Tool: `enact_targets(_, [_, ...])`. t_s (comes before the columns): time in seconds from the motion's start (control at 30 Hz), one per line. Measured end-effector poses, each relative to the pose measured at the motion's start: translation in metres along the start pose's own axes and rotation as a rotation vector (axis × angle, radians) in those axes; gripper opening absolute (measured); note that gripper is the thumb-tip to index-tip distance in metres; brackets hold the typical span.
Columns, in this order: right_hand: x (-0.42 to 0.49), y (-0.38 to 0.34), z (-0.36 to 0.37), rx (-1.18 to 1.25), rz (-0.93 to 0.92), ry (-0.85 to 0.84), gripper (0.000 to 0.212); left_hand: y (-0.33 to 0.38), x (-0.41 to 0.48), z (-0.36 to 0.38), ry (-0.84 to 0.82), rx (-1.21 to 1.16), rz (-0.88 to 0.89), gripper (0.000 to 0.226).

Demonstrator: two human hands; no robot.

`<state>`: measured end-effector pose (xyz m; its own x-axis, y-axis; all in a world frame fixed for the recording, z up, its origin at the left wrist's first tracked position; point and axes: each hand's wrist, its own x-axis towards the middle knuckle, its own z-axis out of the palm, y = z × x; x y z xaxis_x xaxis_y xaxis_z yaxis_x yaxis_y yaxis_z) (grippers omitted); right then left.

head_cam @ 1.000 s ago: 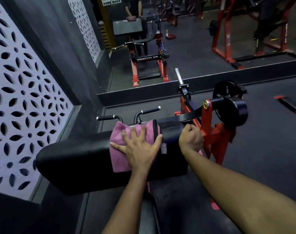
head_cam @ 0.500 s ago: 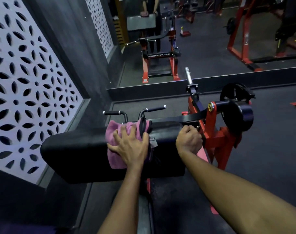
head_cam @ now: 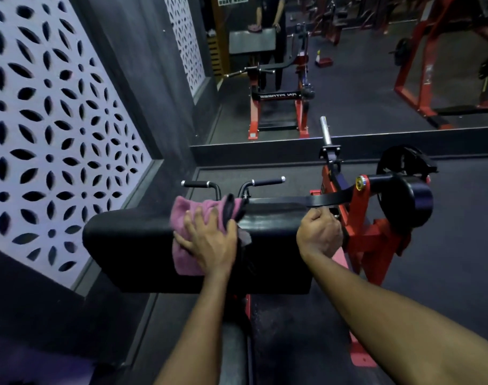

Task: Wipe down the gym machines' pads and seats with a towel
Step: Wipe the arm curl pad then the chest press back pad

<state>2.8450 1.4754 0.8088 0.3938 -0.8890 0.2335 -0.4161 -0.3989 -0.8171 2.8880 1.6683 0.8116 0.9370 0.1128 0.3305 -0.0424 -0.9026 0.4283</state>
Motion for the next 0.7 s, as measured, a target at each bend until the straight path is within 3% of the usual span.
enact_targets(0.13, [-0.001, -0.002, -0.002, -0.067, 0.007, -0.016, 0.051, -0.053, 0.026, -0.019, -0.091, 0.092, 0.249, 0.061])
enact_targets(0.23, [-0.001, -0.006, -0.001, -0.204, -0.048, -0.009, 0.033, -0.065, 0.052, -0.032, -0.072, 0.079, 0.069, 0.065])
enact_targets(0.3, [-0.01, -0.024, 0.002, -0.192, -0.154, -0.025, 0.027, -0.059, 0.052, -0.032, -0.09, 0.051, 0.071, 0.064])
enact_targets(0.37, [-0.026, -0.058, 0.01, -0.113, -0.289, -0.113, 0.026, -0.07, 0.049, -0.034, -0.091, -0.12, 0.164, 0.055])
enact_targets(0.43, [-0.047, -0.096, 0.02, -0.132, -0.409, -0.262, 0.025, -0.09, 0.05, -0.047, 0.036, -0.439, 0.095, 0.048])
enact_targets(0.47, [-0.061, -0.115, 0.026, -0.186, -0.43, -0.339, 0.031, -0.102, 0.052, -0.055, 0.15, -0.504, -0.011, 0.044])
enact_targets(0.53, [-0.089, -0.138, 0.035, -0.299, -0.384, -0.443, 0.052, -0.113, 0.052, -0.065, 0.28, -0.353, -0.263, 0.034])
enact_targets(0.57, [-0.106, -0.147, 0.04, -0.329, -0.34, -0.458, 0.061, -0.117, 0.054, -0.069, 0.256, -0.284, -0.322, 0.029])
enact_targets(0.7, [-0.149, -0.155, 0.055, -0.342, -0.111, -0.411, 0.09, -0.123, 0.061, -0.074, 0.06, -0.318, -0.251, 0.023])
